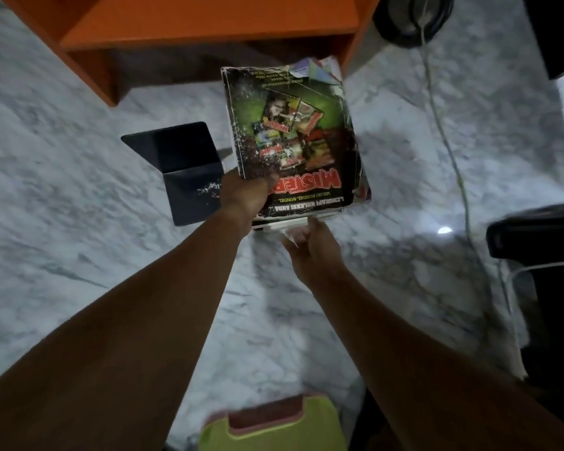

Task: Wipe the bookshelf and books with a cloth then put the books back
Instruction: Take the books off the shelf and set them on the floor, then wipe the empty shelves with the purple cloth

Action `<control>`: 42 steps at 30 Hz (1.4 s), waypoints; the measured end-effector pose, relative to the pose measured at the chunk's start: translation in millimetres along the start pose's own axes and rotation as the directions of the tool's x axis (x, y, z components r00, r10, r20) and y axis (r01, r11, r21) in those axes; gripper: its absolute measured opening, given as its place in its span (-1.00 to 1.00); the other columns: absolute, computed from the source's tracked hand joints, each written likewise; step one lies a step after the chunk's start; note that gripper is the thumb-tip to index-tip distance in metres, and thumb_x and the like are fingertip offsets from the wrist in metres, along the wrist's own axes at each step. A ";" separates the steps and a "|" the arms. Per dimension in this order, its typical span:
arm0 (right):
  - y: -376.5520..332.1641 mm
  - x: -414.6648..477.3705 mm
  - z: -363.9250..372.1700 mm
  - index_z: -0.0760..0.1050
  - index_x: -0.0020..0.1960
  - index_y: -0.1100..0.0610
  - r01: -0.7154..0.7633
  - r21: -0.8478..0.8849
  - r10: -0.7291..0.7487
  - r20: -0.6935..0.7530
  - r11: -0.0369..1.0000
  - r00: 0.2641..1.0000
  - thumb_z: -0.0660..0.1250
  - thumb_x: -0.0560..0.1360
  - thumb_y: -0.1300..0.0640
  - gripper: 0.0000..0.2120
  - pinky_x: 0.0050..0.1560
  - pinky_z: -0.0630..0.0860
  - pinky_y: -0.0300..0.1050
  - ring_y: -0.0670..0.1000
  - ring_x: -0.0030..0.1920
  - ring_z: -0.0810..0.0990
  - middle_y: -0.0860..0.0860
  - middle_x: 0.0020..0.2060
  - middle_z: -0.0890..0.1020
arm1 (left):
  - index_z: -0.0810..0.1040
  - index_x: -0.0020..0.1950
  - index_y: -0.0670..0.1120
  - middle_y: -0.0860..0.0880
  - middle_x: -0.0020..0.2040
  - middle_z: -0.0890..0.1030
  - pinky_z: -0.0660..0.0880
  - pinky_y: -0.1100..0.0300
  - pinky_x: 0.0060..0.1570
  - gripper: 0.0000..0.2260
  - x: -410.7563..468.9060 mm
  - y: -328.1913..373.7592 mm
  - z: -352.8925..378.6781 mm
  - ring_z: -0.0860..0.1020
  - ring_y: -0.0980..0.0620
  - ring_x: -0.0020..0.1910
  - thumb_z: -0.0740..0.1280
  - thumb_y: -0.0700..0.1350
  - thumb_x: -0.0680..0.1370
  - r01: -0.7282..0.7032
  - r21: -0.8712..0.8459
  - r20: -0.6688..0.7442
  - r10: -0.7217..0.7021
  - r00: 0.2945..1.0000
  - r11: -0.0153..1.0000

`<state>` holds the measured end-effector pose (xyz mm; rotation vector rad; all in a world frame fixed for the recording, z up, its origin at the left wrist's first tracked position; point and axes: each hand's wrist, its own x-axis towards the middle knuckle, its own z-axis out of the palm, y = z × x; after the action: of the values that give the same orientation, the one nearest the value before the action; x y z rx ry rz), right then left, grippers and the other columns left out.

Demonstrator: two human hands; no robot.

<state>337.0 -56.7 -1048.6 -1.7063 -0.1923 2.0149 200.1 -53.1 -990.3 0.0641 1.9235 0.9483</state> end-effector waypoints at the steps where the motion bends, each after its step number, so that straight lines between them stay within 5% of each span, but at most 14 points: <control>1: -2.1 -1.9 3.4 0.45 -0.01 0.09 -0.020 -0.015 0.020 -0.005 1.000 1.000 0.28 0.59 0.05 -0.89 0.10 0.59 0.03 0.00 -0.08 0.55 -0.04 -0.16 0.45 | 0.59 0.23 -0.15 -0.07 0.12 0.66 0.52 0.17 0.04 -0.60 -1.4 2.4 0.9 0.62 -0.05 0.09 0.55 -0.02 0.47 -0.024 0.109 -0.051 0.030 0.998 0.994; 5: -22.3 -48.0 20.6 0.42 0.43 0.12 -0.040 -0.039 0.031 -0.224 0.998 0.974 0.08 0.70 0.19 -0.66 0.22 0.55 0.07 0.16 0.32 0.51 0.05 0.20 0.53 | 0.59 0.14 -0.17 -0.05 0.11 0.66 0.58 0.10 0.10 -0.56 -26.9 24.7 -15.5 0.62 -0.06 0.08 0.56 0.07 0.42 -0.033 0.463 0.034 0.020 0.999 0.886; 8: -53.6 -103.8 37.2 0.58 0.08 0.06 -0.055 -0.326 -0.047 -0.296 0.944 0.954 0.21 0.64 0.17 -0.82 0.31 0.53 0.18 0.17 0.26 0.57 0.15 0.17 0.60 | 0.54 0.30 -0.09 -0.07 0.17 0.61 0.55 0.02 0.18 -0.56 -71.3 60.0 -43.0 0.59 -0.16 0.19 0.46 0.10 0.51 -0.137 0.561 0.160 0.055 0.986 0.816; 10: -76.5 -148.4 53.7 0.60 0.12 0.09 0.004 -0.553 -0.167 -0.244 0.833 0.955 0.25 0.59 0.14 -0.81 0.20 0.60 0.12 0.10 0.09 0.62 0.11 0.00 0.63 | 0.46 0.42 -0.08 -0.09 0.20 0.60 0.54 0.06 0.12 -0.52 -107.4 89.5 -67.7 0.58 -0.17 0.20 0.42 0.04 0.55 -0.209 0.578 0.209 0.105 0.972 0.789; 12: -109.9 -210.6 84.7 0.59 0.22 0.06 0.109 -0.738 -0.269 -0.102 0.666 0.958 0.31 0.58 0.11 -0.76 -0.13 0.55 -0.07 0.01 -0.16 0.54 -0.01 -0.15 0.59 | 0.41 0.49 -0.07 -0.12 0.32 0.58 0.50 0.17 0.09 -0.47 -149.4 134.5 -103.4 0.57 -0.13 0.24 0.43 0.00 0.55 -0.278 0.590 0.278 0.132 0.951 0.758; 16: -173.3 -351.3 168.7 0.59 0.10 0.07 0.332 -0.877 -0.314 0.226 0.346 0.922 0.31 0.61 0.15 -0.88 -0.36 0.45 -0.26 -0.05 -0.30 0.54 0.02 -0.22 0.63 | 0.37 0.52 -0.02 -0.08 0.51 0.40 0.42 0.19 0.21 -0.41 -244.2 253.1 -200.7 0.42 -0.09 0.43 0.48 -0.03 0.53 -0.364 0.578 0.370 0.163 0.914 0.730; 19: -207.9 -462.8 239.0 0.57 0.26 0.09 0.485 -0.861 -0.286 0.432 0.152 0.855 0.37 0.58 0.13 -0.74 -0.09 0.47 -0.20 0.01 -0.07 0.60 0.11 0.10 0.67 | 0.41 0.49 -0.04 -0.07 0.48 0.43 0.45 0.15 0.20 -0.44 -318.3 346.1 -289.0 0.45 -0.11 0.39 0.48 -0.02 0.52 -0.413 0.591 0.355 0.235 0.905 0.693; 22: -235.3 -578.5 317.0 0.55 0.31 0.03 0.587 -0.800 -0.250 0.547 0.125 0.799 0.38 0.56 0.16 -0.68 0.08 0.46 -0.21 -0.01 0.15 0.59 0.05 0.18 0.61 | 0.40 0.51 -0.01 -0.10 0.45 0.48 0.42 0.15 0.24 -0.44 -400.6 433.6 -382.0 0.48 -0.11 0.38 0.46 -0.02 0.53 -0.446 0.643 0.237 0.393 0.889 0.622; 25: -249.2 -697.9 398.2 0.57 0.24 -0.06 0.723 -0.683 -0.345 0.656 0.106 0.671 0.40 0.54 0.13 -0.72 -0.11 0.45 -0.28 -0.05 0.00 0.59 -0.02 0.08 0.57 | 0.41 0.51 0.03 -0.07 0.48 0.45 0.41 0.07 0.34 -0.46 -483.3 509.0 -480.5 0.45 -0.09 0.42 0.44 -0.02 0.54 -0.496 0.655 0.119 0.571 0.812 0.570; 29: -260.5 -814.3 486.3 0.58 0.28 -0.08 0.866 -0.496 -0.414 0.778 0.057 0.473 0.41 0.54 0.06 -0.69 0.18 0.45 -0.17 -0.05 0.27 0.54 -0.06 0.24 0.58 | 0.42 0.49 0.07 -0.02 0.46 0.47 0.42 0.07 0.34 -0.48 -561.7 585.1 -579.2 0.48 -0.03 0.38 0.42 -0.02 0.54 -0.502 0.739 0.025 0.727 0.687 0.449; 37: -294.5 -977.3 617.7 0.51 0.36 -0.08 0.976 -0.218 -0.526 0.828 0.019 0.195 0.30 0.62 -0.04 -0.68 0.27 0.46 -0.04 0.01 0.33 0.50 -0.04 0.31 0.53 | 0.45 0.47 0.06 0.00 0.41 0.53 0.49 0.04 0.26 -0.56 -662.3 718.0 -695.1 0.53 -0.03 0.31 0.35 -0.02 0.57 -0.511 0.808 -0.078 0.914 0.399 0.293; 42: -320.8 -997.4 684.8 0.42 0.45 -0.01 0.982 -0.171 -0.647 0.741 0.076 0.179 0.27 0.63 -0.01 -0.61 0.31 0.50 0.05 0.08 0.32 0.50 0.03 0.39 0.48 | 0.46 0.46 0.07 0.00 0.44 0.51 0.47 0.04 0.26 -0.56 -657.8 780.2 -710.0 0.50 -0.04 0.36 0.35 0.01 0.57 -0.541 0.810 -0.062 0.950 0.307 0.228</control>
<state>-131.8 -87.2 111.5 -0.7378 -1.8601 1.2707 -249.3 -196.9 159.9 1.5927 2.7835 0.8585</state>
